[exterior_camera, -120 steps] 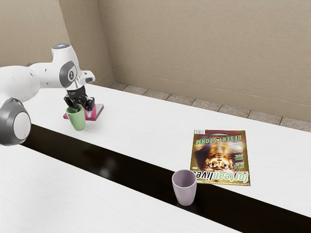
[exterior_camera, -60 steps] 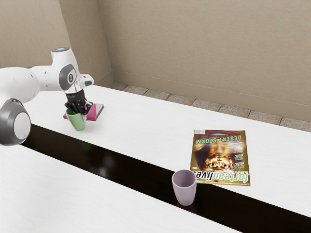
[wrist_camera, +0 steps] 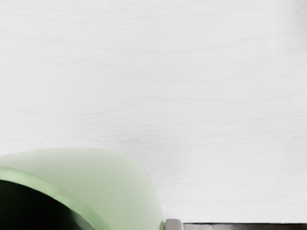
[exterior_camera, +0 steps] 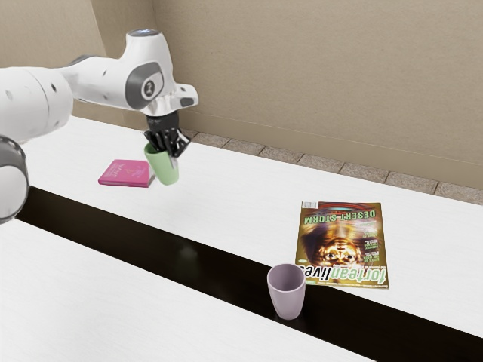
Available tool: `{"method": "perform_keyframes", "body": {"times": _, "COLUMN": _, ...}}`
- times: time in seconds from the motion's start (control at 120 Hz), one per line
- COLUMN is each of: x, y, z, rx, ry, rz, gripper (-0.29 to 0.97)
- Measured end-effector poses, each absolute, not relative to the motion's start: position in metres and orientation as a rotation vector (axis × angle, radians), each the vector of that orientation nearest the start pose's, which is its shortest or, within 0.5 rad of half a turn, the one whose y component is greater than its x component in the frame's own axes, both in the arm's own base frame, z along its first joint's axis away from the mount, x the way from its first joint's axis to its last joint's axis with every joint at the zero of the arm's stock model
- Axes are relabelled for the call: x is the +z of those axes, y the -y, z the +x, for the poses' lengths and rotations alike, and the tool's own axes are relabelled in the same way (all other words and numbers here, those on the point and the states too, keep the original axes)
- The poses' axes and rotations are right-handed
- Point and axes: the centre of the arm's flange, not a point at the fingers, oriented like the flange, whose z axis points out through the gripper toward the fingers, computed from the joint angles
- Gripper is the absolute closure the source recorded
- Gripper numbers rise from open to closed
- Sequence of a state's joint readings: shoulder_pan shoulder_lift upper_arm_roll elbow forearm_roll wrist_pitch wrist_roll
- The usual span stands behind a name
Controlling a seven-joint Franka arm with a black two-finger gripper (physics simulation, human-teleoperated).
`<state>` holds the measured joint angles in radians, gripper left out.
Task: Place the left cup onto the right cup
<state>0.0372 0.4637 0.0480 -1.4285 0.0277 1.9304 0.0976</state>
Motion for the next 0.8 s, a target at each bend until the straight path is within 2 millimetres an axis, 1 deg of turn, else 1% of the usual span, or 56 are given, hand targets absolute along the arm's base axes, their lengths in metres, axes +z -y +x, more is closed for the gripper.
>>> {"method": "perform_keyframes", "body": {"times": 0.05, "x": 0.448, "y": -0.002, "z": 0.675, "rx": -0.043, "ry": -0.157, "rz": -3.083, "gripper": 0.78}}
{"method": "perform_keyframes", "body": {"times": 0.083, "x": 0.453, "y": 0.032, "z": 0.661, "rx": -0.032, "ry": -0.231, "rz": -3.077, "gripper": 0.78}}
{"method": "perform_keyframes", "body": {"times": 0.117, "x": 0.457, "y": 0.062, "z": 0.649, "rx": -0.024, "ry": -0.298, "rz": -3.073, "gripper": 0.78}}
{"method": "perform_keyframes", "body": {"times": 0.158, "x": 0.467, "y": 0.097, "z": 0.633, "rx": -0.035, "ry": -0.375, "rz": -3.066, "gripper": 0.78}}
{"method": "perform_keyframes", "body": {"times": 0.208, "x": 0.479, "y": 0.133, "z": 0.616, "rx": -0.051, "ry": -0.454, "rz": -3.063, "gripper": 0.78}}
{"method": "perform_keyframes", "body": {"times": 0.25, "x": 0.482, "y": 0.161, "z": 0.604, "rx": -0.054, "ry": -0.514, "rz": -3.057, "gripper": 0.78}}
{"method": "perform_keyframes", "body": {"times": 0.35, "x": 0.476, "y": 0.228, "z": 0.575, "rx": -0.046, "ry": -0.652, "rz": -3.036, "gripper": 0.78}}
{"method": "perform_keyframes", "body": {"times": 0.4, "x": 0.474, "y": 0.255, "z": 0.563, "rx": -0.052, "ry": -0.705, "rz": -3.028, "gripper": 0.78}}
{"method": "perform_keyframes", "body": {"times": 0.45, "x": 0.472, "y": 0.274, "z": 0.554, "rx": -0.053, "ry": -0.735, "rz": -3.023, "gripper": 0.78}}
{"method": "perform_keyframes", "body": {"times": 0.567, "x": 0.463, "y": 0.302, "z": 0.537, "rx": -0.038, "ry": -0.768, "rz": -3.021, "gripper": 0.78}}
{"method": "perform_keyframes", "body": {"times": 0.617, "x": 0.458, "y": 0.309, "z": 0.533, "rx": -0.029, "ry": -0.769, "rz": -3.022, "gripper": 0.78}}
{"method": "perform_keyframes", "body": {"times": 0.75, "x": 0.44, "y": 0.319, "z": 0.518, "rx": 0.02, "ry": -0.76, "rz": -3.022, "gripper": 0.78}}
{"method": "perform_keyframes", "body": {"times": 0.8, "x": 0.437, "y": 0.324, "z": 0.513, "rx": 0.029, "ry": -0.761, "rz": -3.022, "gripper": 0.78}}
